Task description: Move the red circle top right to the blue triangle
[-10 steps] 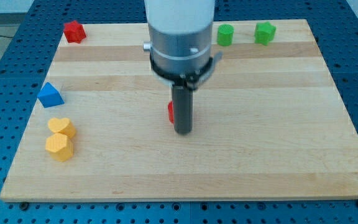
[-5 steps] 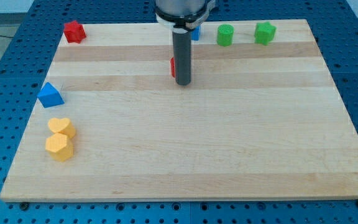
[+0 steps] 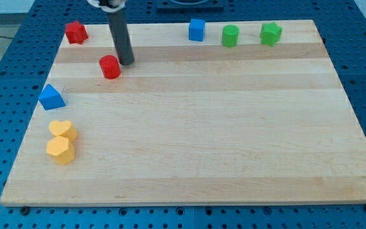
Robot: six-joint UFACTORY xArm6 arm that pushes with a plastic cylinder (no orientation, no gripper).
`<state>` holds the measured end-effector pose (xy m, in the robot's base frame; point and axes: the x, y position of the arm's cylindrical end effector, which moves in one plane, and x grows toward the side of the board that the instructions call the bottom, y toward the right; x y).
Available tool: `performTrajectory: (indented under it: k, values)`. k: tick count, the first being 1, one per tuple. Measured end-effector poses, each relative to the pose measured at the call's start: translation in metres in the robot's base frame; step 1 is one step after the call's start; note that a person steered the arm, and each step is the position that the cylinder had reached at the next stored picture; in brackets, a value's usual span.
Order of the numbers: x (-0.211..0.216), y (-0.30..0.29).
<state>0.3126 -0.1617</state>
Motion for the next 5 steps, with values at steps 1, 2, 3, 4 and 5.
performTrajectory:
  k: [1,2,3,4,5]
  values:
    - [0.033,-0.049]
    - [0.035,-0.062]
    - [0.039,-0.015]
    - [0.055,0.007]
    - [0.084,-0.034]
